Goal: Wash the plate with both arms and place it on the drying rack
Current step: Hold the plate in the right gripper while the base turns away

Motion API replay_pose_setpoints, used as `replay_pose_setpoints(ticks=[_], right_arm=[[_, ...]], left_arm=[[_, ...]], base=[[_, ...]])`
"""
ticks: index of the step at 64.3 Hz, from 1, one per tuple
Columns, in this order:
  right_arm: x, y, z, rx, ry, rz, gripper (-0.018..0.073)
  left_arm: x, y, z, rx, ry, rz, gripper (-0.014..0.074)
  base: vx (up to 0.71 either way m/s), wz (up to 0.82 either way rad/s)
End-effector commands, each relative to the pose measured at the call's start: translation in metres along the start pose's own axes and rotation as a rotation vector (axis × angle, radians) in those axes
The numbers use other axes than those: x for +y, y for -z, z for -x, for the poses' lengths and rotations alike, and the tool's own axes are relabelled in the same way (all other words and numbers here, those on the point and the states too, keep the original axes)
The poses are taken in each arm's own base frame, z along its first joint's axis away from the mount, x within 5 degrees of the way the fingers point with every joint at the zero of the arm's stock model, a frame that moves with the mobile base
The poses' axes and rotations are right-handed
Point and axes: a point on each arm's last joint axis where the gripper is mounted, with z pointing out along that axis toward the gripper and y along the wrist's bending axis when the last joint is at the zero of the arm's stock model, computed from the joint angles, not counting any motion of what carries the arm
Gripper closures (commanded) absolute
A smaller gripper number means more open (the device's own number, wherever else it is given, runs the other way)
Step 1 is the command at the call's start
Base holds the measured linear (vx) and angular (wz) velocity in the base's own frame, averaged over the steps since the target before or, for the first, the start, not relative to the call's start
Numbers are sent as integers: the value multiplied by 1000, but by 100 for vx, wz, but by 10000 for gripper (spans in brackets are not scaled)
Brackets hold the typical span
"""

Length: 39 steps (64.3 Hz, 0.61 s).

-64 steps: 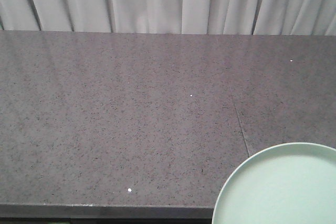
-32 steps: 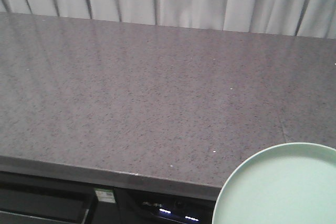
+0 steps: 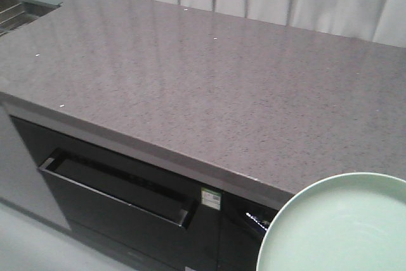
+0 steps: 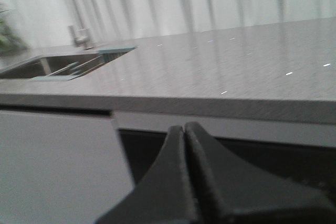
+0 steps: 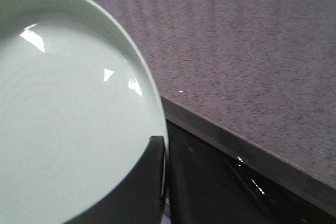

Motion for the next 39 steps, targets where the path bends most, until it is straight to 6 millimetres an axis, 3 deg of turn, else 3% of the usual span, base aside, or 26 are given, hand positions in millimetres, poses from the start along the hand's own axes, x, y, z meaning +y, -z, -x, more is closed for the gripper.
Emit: replay_pose_setpoints(ticks=[1, 39], right_arm=[[1, 1, 13, -78, -4, -1, 561], [1, 1, 13, -78, -4, -1, 561]], left_arm=[[1, 3, 17, -115, 12, 5, 603], [1, 3, 17, -115, 12, 5, 603]], base=[[-17, 66], [-15, 58]])
